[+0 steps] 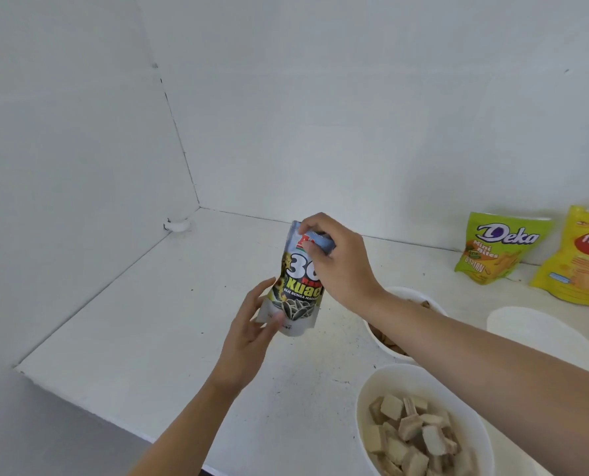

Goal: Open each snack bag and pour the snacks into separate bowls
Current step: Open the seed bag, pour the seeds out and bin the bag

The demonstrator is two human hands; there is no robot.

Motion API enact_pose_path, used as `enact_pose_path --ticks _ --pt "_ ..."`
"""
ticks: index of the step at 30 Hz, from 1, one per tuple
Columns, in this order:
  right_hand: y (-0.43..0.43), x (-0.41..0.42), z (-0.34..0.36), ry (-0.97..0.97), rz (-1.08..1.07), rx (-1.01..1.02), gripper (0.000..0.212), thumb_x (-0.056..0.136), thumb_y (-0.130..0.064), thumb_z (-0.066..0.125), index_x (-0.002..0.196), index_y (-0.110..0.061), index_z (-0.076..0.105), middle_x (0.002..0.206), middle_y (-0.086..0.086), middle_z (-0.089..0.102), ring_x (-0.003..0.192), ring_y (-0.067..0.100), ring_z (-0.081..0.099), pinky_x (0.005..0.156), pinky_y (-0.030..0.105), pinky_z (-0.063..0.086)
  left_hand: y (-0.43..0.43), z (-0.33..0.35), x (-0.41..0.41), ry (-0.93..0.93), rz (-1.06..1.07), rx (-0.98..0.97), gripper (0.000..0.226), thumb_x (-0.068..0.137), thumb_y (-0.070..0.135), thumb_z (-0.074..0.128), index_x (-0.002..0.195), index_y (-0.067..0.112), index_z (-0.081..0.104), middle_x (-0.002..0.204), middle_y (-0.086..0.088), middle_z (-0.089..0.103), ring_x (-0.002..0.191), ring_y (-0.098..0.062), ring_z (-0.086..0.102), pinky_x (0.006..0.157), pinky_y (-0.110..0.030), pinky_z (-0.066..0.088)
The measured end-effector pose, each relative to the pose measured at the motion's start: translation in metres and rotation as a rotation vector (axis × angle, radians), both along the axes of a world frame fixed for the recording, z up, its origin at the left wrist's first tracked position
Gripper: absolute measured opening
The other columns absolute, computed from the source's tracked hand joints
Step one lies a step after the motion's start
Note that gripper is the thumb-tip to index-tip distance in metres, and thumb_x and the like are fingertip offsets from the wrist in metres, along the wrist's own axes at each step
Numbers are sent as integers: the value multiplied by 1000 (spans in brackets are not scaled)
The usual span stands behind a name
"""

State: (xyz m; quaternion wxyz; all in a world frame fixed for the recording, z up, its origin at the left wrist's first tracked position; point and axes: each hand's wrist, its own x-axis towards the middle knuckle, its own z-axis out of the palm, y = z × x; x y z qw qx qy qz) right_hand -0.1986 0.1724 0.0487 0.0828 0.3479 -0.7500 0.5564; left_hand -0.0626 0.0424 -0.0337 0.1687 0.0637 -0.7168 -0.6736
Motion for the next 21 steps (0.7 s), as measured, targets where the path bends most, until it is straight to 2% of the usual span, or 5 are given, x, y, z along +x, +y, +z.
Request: enact_pose_path --ticks 6,11,15,19,21 --pt "12 1 27 -71 -104 -97 23 91 -9 63 89 -32 58 92 -8 73 87 13 71 64 44 60 1 13 -21 79 65 45 35 104 19 51 136 33 45 130 -7 64 118 -26 67 88 -36 59" --pt "36 -1 37 -143 -223 -71 20 83 -26 66 86 -44 59 85 -17 72 91 13 70 88 57 51 19 30 -31 101 73 185 33 101 26 54 132 32 44 124 -12 68 114 -34 68 90 -52 58" --pt "69 4 45 -112 -211 -79 14 81 -30 68 87 -42 63 86 -22 71 95 3 66 95 52 48 45 39 -33 139 65 322 26 104 25 48 129 32 45 132 -17 63 119 -42 64 93 -63 53" --pt "113 10 56 -144 -52 -142 17 85 -12 69 95 -27 70 93 -15 72 89 1 67 79 27 53 85 48 -30 177 31 390 19 108 22 43 123 32 47 136 -20 60 117 -47 64 86 -57 58" --pt "137 13 58 -147 -28 -135 20 84 -10 69 95 -26 70 90 -7 74 86 15 69 72 34 57 107 50 -27 193 30 419 18 109 21 41 122 31 48 137 -20 59 115 -45 65 82 -54 60"
